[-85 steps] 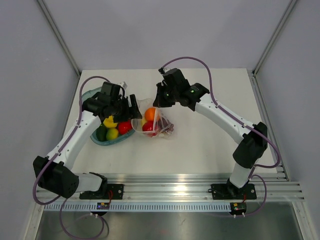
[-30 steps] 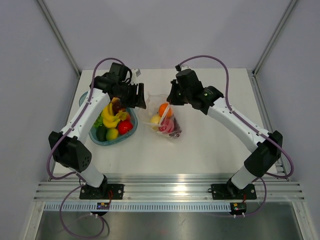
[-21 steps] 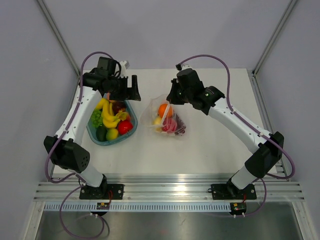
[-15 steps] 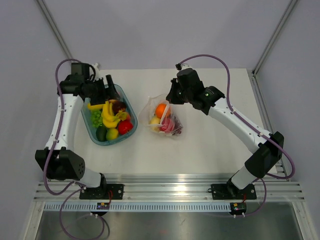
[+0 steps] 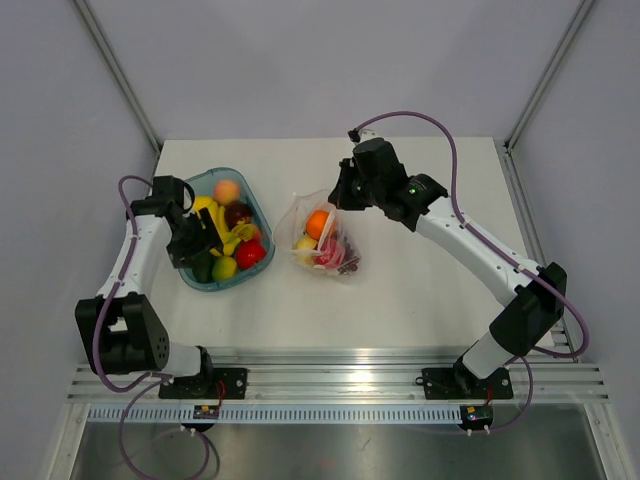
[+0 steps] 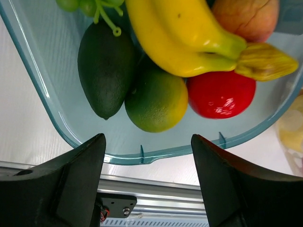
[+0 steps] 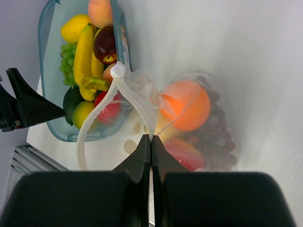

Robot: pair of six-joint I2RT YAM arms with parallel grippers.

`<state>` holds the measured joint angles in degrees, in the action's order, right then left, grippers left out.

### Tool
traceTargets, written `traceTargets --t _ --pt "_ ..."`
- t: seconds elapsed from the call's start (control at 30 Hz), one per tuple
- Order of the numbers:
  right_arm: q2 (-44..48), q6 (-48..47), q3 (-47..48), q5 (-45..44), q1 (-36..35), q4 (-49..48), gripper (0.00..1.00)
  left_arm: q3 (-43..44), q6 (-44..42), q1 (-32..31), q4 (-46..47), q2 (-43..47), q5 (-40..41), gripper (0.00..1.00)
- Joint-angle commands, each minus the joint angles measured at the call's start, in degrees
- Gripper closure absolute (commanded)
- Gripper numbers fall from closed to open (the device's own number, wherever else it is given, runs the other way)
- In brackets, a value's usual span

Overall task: Place the food in the zip-top bag and seal the zipper
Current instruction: Pick up the fake fruit from the bin.

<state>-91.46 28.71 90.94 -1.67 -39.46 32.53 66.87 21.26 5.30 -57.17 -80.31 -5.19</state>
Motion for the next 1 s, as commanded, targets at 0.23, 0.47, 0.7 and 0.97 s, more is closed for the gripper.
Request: traceTargets --t 0.23,0.47,0.7,0.97 --pt "-0.12 0.12 1.79 3.52 0.26 -4.50 1.00 -3.59 1.42 -6.44 6.63 -2.55 2.11 0.27" --pt "0.23 0.38 1.70 2.46 0.26 -3.79 1.00 -3.50 0.63 -7.76 7.86 -5.20 5.01 0.20" --pt "-0.56 1.26 2.49 3.52 0.26 -3.88 1.00 -4.21 -0.07 -9.69 8.12 -6.96 10.20 0.27" --pt "-0.65 1.35 3.28 3.43 0.26 -3.36 1.00 -6.05 0.28 -11.01 9.09 -8.10 12.31 0.20"
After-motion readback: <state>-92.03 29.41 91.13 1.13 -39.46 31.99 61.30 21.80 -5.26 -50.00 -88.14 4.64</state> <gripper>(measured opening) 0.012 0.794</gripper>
